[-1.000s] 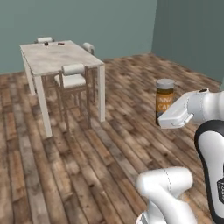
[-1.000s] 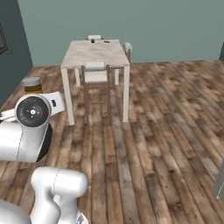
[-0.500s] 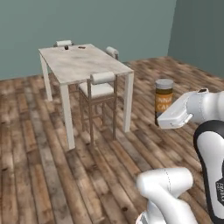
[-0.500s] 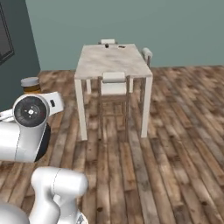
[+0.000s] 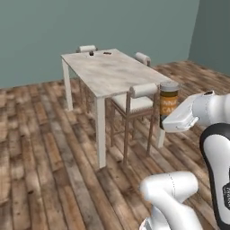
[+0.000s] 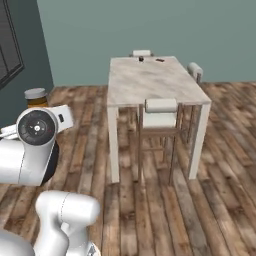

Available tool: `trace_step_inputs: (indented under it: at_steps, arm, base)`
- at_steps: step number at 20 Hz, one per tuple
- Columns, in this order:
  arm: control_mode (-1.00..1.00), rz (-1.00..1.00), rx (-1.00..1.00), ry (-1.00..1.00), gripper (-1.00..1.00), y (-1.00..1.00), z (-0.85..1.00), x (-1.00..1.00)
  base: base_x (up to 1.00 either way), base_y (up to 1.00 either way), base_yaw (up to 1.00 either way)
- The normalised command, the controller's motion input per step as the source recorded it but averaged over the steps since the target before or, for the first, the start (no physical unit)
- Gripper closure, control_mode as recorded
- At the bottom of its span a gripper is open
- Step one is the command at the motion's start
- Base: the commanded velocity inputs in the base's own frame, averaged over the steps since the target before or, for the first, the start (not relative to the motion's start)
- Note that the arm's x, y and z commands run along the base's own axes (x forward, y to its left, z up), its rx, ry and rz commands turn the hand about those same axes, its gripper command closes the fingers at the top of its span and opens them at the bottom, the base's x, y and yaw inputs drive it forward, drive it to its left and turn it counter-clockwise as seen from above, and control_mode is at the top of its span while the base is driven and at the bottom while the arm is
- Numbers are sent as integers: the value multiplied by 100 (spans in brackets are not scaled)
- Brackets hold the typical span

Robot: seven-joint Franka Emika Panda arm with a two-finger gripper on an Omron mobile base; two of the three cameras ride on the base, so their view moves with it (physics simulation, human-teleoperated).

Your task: Take the cinnamon bottle from the cabinet and place it on the dining table, next to the plate with the cupcake. Then take the chocolate from the dining counter and place it on the cupcake plate.

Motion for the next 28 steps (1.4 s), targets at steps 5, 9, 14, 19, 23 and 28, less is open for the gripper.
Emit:
trace_step_inputs:
  at_steps: [5,9,14,19,23,28]
  arm:
    - [100,0,0,0,100,0,0,0]
    - [100,0,0,0,100,0,0,0]
    - [100,0,0,0,100,0,0,0]
    - [100,0,0,0,100,0,0,0]
    - [100,0,0,0,100,0,0,0]
    - [100,0,0,0,100,0,0,0]
  base:
    - [100,100,0]
    - [100,100,0]
    - [100,93,-5]
    - [100,76,-27]
    - [100,80,-37]
    - [100,76,-42]
